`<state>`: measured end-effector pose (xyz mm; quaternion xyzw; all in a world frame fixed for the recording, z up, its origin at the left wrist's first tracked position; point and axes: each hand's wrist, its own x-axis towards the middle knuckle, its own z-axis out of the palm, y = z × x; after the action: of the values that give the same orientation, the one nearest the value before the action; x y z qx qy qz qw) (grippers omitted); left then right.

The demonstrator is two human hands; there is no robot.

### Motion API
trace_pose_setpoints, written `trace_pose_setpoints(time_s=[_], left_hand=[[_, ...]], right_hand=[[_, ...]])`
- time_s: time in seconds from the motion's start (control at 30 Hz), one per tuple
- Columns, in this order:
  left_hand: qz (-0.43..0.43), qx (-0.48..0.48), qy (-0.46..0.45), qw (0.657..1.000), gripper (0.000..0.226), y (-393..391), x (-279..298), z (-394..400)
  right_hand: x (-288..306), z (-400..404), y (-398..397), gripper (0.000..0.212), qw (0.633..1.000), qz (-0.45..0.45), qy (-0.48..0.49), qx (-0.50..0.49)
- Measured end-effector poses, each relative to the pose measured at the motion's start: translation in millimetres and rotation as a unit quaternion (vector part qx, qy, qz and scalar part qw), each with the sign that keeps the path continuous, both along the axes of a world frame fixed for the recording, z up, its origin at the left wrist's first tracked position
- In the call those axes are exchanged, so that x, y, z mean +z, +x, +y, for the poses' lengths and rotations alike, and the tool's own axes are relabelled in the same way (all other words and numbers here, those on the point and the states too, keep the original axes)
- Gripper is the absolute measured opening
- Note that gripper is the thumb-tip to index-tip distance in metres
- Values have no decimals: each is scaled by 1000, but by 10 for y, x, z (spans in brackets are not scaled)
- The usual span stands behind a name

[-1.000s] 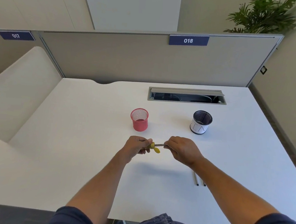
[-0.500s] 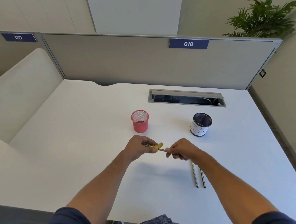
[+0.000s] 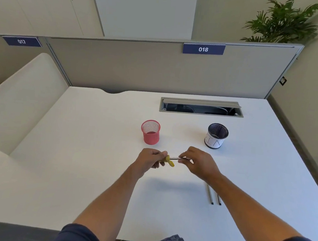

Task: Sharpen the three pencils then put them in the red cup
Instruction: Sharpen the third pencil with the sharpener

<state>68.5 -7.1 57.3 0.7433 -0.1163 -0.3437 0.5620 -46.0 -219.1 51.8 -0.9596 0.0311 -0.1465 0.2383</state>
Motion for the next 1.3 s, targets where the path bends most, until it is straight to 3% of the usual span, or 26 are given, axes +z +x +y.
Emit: trace_pose_setpoints(time_s=[0.07, 0.17, 0.23, 0.33, 0.43, 0.5, 0.57, 0.6, 0.77, 0.9, 1.0, 1.17, 1.3], left_hand=[[15, 6, -4, 1000, 33, 16, -13, -8], [2, -5, 10, 1000, 23, 30, -12, -7], [-15, -9, 8, 1000, 17, 34, -8, -15], [-53, -11, -1, 999, 17, 41, 5, -39], [-77, -18, 12, 997, 21, 73, -4, -25], [-85, -29, 29, 996, 24, 84, -17, -19], [-96, -41, 38, 994, 27, 70, -20, -26], [-99, -43, 38, 993, 26, 61, -24, -33], [-85, -31, 34, 995, 18, 51, -52, -33], [-67, -27, 35, 997, 15, 17, -30, -43], [-48, -19, 54, 997, 25, 39, -64, -42], [-38, -8, 38, 999, 18, 63, -29, -43], [-70, -18, 33, 997, 21, 78, -1, -50]], right_hand=[[-68, -1, 1, 11, 997, -61, -28, 30], [-106, -16, 27, 10, 994, -83, -61, 39], [-72, 4, 47, 14, 998, -42, -54, 13], [50, 61, 110, 20, 992, 108, 36, -49], [153, 53, 186, 25, 949, 226, 213, -55], [193, -5, 193, 30, 893, 304, 330, -37], [221, -44, 172, 32, 845, 375, 381, -25], [226, -54, 162, 31, 838, 390, 383, -18], [169, -46, 140, 19, 905, 306, 296, 15], [61, -2, 92, 8, 976, 186, 111, -35], [-68, 39, 53, 10, 997, 68, -8, -31], [-33, 79, 33, 15, 998, 44, 19, -43], [74, 88, 117, 22, 975, 168, 111, -94]])
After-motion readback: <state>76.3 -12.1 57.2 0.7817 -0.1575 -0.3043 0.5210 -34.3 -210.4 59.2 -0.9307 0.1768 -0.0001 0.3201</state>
